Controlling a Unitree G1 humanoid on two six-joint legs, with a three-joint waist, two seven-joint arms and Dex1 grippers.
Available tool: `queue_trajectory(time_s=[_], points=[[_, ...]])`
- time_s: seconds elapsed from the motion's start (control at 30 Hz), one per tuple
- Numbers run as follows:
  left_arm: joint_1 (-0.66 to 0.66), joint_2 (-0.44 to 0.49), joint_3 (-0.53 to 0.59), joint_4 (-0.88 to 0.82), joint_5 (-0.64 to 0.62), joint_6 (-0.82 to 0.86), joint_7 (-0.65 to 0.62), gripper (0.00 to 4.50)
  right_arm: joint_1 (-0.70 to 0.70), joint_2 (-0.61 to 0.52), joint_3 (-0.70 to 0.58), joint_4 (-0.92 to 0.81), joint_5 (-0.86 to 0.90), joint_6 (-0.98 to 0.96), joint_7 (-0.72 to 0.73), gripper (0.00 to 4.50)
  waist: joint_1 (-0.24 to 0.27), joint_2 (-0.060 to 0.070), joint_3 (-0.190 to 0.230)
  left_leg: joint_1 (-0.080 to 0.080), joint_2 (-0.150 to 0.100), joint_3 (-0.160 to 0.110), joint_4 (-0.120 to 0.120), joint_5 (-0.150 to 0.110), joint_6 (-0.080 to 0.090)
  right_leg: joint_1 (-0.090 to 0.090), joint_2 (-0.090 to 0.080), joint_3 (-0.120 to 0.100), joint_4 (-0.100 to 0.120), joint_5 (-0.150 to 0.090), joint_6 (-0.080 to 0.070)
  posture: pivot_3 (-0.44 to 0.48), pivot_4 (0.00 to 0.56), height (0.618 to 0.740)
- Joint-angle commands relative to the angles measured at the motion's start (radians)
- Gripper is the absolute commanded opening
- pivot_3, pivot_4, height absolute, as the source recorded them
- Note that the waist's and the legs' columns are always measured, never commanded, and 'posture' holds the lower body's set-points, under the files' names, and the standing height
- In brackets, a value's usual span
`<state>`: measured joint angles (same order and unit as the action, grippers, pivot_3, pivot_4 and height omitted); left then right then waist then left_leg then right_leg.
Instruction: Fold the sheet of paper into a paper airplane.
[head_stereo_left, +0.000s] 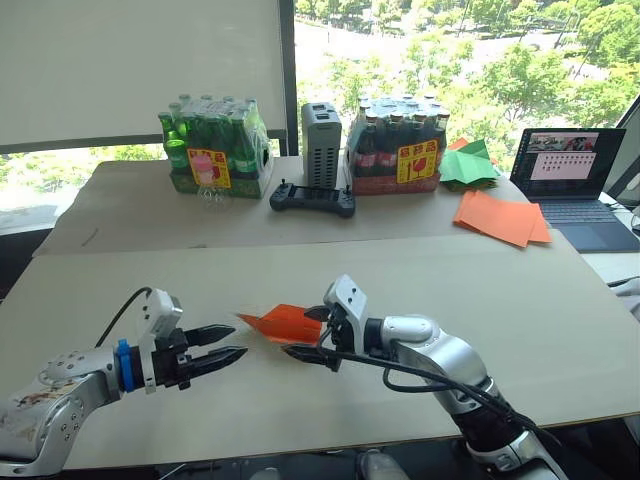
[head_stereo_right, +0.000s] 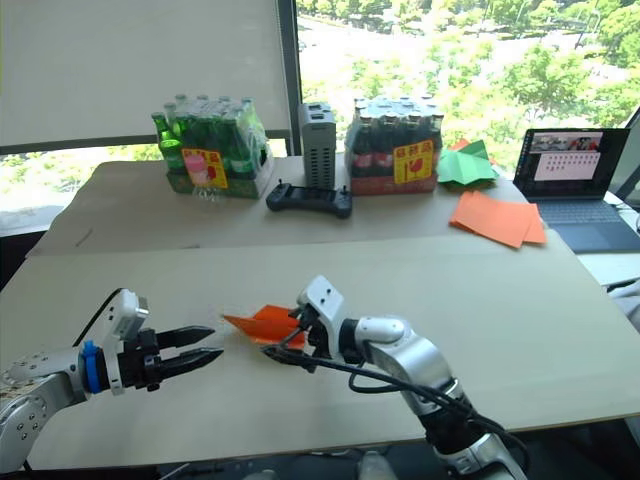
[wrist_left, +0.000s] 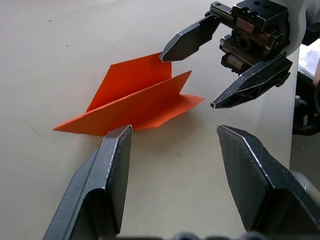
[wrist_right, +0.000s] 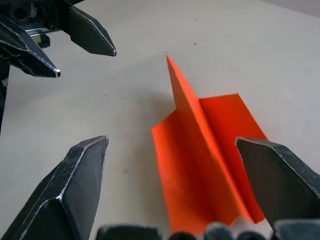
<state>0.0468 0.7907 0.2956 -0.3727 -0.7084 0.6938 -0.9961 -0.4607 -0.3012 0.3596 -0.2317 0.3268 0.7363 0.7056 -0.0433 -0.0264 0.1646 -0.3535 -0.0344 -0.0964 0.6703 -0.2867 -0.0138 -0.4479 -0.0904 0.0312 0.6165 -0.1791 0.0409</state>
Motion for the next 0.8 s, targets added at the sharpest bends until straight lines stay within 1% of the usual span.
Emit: queue_trajectory(time_s=[0.03, 0.17, 0.23, 0.3, 0.37, 0.43, 0.7, 0.77, 0.8], points=[[0.006, 0.004, 0.008, 0.009, 0.001, -0.031, -0.015, 2.88, -0.011, 0.022, -0.051, 0.003, 0.027, 0.014, -0.017, 4.50, 0.000, 0.000, 0.000, 0.000, 0.000, 0.000, 0.000, 0.000, 0.000, 0.000, 0.000, 0.000, 0.000, 0.000, 0.000, 0.000, 0.150, 0.723], [0.010, 0.004, 0.000, 0.021, 0.008, -0.051, -0.023, 2.88, -0.027, 0.042, -0.110, -0.032, 0.078, 0.034, -0.021, 4.50, 0.000, 0.000, 0.000, 0.000, 0.000, 0.000, 0.000, 0.000, 0.000, 0.000, 0.000, 0.000, 0.000, 0.000, 0.000, 0.000, 0.150, 0.723], [0.011, 0.003, 0.002, 0.024, 0.010, -0.062, -0.021, 2.88, -0.033, 0.038, -0.120, -0.054, 0.085, 0.028, -0.019, 4.50, 0.000, 0.000, 0.000, 0.000, 0.000, 0.000, 0.000, 0.000, 0.000, 0.000, 0.000, 0.000, 0.000, 0.000, 0.000, 0.000, 0.150, 0.723], [0.019, 0.001, 0.006, 0.022, 0.013, -0.073, -0.017, 2.88, -0.048, 0.010, -0.086, -0.065, 0.029, -0.019, -0.013, 4.50, -0.001, 0.000, 0.000, 0.000, 0.000, 0.000, 0.000, 0.000, 0.000, 0.000, 0.000, 0.000, 0.000, 0.000, 0.000, 0.000, 0.150, 0.723], [0.028, -0.001, 0.005, 0.009, 0.014, -0.076, -0.008, 2.88, -0.062, -0.034, -0.012, -0.052, -0.069, -0.092, -0.010, 4.50, -0.001, 0.000, 0.000, 0.000, 0.000, 0.000, 0.000, 0.000, 0.000, 0.000, 0.000, 0.000, 0.000, 0.000, 0.000, 0.000, 0.150, 0.723], [0.032, -0.006, 0.001, -0.009, 0.005, -0.071, 0.005, 2.88, -0.070, -0.042, 0.022, -0.023, -0.115, -0.142, -0.015, 4.50, -0.001, 0.000, 0.000, 0.000, 0.000, 0.000, 0.000, 0.000, 0.000, 0.000, 0.000, 0.000, 0.000, 0.000, 0.000, 0.000, 0.150, 0.723], [0.030, -0.011, 0.000, -0.064, -0.028, -0.040, 0.050, 2.88, -0.074, -0.024, 0.047, 0.066, -0.169, -0.235, 0.013, 4.50, -0.001, 0.000, 0.000, 0.000, 0.000, 0.001, 0.000, 0.000, 0.000, 0.000, 0.000, 0.000, 0.000, 0.000, 0.000, 0.000, 0.150, 0.723], [0.032, -0.010, 0.004, -0.078, -0.035, -0.030, 0.058, 2.91, -0.074, -0.022, 0.051, 0.080, -0.178, -0.250, 0.020, 3.97, 0.000, 0.000, 0.000, 0.000, 0.000, 0.001, 0.000, 0.000, 0.000, 0.000, 0.000, 0.000, 0.000, 0.000, 0.000, 0.000, 0.150, 0.723], [0.032, -0.010, 0.005, -0.082, -0.038, -0.026, 0.062, 2.91, -0.072, -0.021, 0.053, 0.087, -0.182, -0.256, 0.024, 3.62, 0.000, 0.000, 0.000, 0.000, 0.000, 0.001, 0.000, 0.000, 0.000, 0.000, 0.000, 0.000, 0.000, 0.000, 0.000, 0.000, 0.150, 0.723]])
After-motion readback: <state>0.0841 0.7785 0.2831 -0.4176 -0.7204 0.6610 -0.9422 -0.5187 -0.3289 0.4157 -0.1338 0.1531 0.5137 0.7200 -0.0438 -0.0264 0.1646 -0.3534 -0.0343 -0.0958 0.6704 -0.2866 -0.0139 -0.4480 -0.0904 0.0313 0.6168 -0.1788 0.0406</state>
